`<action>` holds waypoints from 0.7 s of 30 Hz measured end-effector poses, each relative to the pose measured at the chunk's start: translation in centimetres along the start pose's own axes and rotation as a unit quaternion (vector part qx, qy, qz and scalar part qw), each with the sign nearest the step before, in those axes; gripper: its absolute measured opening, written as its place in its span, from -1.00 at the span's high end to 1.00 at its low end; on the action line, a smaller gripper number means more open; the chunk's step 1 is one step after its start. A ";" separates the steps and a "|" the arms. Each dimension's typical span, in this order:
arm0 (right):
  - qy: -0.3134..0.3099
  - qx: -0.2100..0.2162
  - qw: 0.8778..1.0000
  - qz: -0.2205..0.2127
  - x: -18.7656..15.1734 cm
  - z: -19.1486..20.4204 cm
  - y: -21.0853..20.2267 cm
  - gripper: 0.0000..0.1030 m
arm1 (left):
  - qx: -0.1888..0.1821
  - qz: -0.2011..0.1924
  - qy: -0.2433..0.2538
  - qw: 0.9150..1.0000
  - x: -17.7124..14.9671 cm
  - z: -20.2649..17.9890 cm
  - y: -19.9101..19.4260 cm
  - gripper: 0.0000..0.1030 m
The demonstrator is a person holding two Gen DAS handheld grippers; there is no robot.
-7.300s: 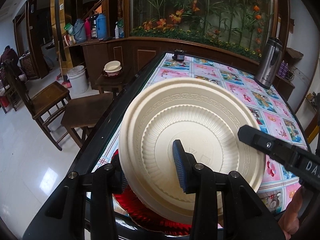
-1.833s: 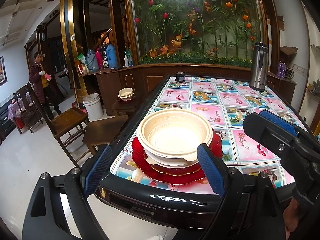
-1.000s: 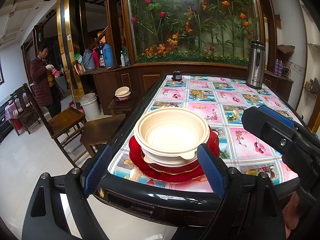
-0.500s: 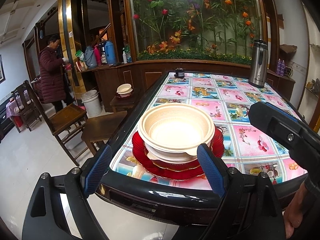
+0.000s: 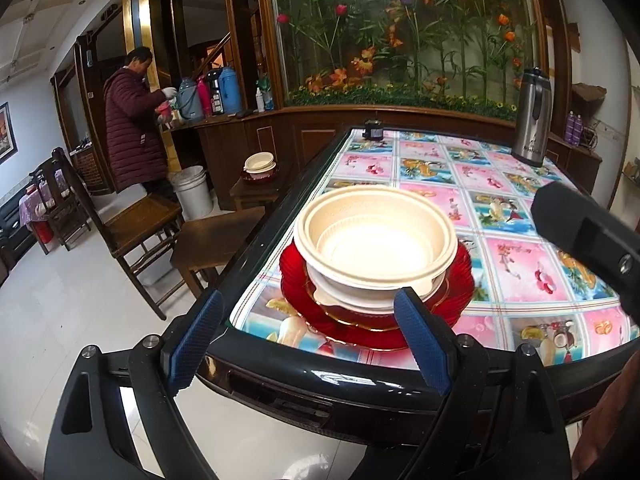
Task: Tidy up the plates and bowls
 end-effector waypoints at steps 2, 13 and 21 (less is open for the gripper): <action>0.001 -0.001 1.000 0.001 -0.1 -0.1 0.1 -0.17 | -0.001 0.003 0.000 1.000 -0.2 0.0 0.1 -0.71; -0.001 0.005 1.000 0.015 -0.9 0.0 1.0 -0.17 | 0.000 0.014 -0.003 1.000 -0.6 0.4 0.8 -0.71; 0.002 0.007 1.000 0.026 -1.5 -0.2 1.9 -0.17 | 0.008 0.024 -0.006 1.000 -1.2 1.1 1.7 -0.71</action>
Point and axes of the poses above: each gripper's, at about its wrist camera, not at the fingertips, and y roughly the way its jaws point, z to its left, x to its top, the point moved 1 cm from there along y, roughly the way its jaws point, and after that the axes turned 14 degrees about -z, right-handed, at the moved point
